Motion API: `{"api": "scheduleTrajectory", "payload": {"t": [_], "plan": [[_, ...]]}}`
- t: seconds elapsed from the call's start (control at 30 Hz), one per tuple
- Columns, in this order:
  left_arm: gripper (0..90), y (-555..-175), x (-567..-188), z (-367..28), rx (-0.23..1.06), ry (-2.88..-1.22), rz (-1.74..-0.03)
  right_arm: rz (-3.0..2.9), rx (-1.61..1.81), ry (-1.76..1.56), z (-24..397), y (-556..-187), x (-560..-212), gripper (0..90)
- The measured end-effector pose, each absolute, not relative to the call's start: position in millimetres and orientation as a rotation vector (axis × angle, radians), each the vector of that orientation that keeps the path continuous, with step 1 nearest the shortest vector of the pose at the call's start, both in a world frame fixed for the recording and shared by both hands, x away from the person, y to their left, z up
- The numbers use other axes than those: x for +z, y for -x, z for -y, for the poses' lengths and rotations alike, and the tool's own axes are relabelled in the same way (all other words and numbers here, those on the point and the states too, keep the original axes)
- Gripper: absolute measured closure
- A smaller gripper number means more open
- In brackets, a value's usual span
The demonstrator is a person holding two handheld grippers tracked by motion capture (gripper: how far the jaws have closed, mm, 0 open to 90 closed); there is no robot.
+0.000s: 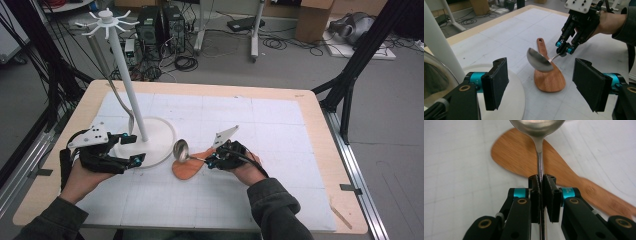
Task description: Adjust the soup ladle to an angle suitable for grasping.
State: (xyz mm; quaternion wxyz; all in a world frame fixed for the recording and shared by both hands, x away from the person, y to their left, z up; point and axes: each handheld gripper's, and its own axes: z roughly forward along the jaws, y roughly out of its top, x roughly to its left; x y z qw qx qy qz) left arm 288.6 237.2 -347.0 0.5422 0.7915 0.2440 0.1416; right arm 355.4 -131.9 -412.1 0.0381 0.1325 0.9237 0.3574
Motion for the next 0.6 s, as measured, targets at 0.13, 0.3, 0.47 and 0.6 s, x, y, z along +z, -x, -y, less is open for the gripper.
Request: {"api": "scheduleTrajectory", "payload": {"t": [0.13, 0.3, 0.47, 0.6], "plan": [[29.0, -288.5, -347.0, -237.4, 0.333, -1.874, -0.581, -2.87, 1.11, -0.322, 115.3, -350.3, -411.4, 84.2], [28.9, -288.7, -347.3, -236.6, 0.334, -1.881, -0.576, -2.921, 1.119, -0.219, 95.9, -342.9, -413.2, 84.2], [28.9, -288.5, -347.6, -235.8, 0.331, -1.885, -0.574, -2.963, 1.114, -0.139, 78.7, -335.9, -416.3, 84.2], [29.3, -288.3, -348.0, -234.9, 0.325, -1.887, -0.571, -2.999, 1.104, -0.072, 66.2, -331.4, -420.3, 84.2]]}}
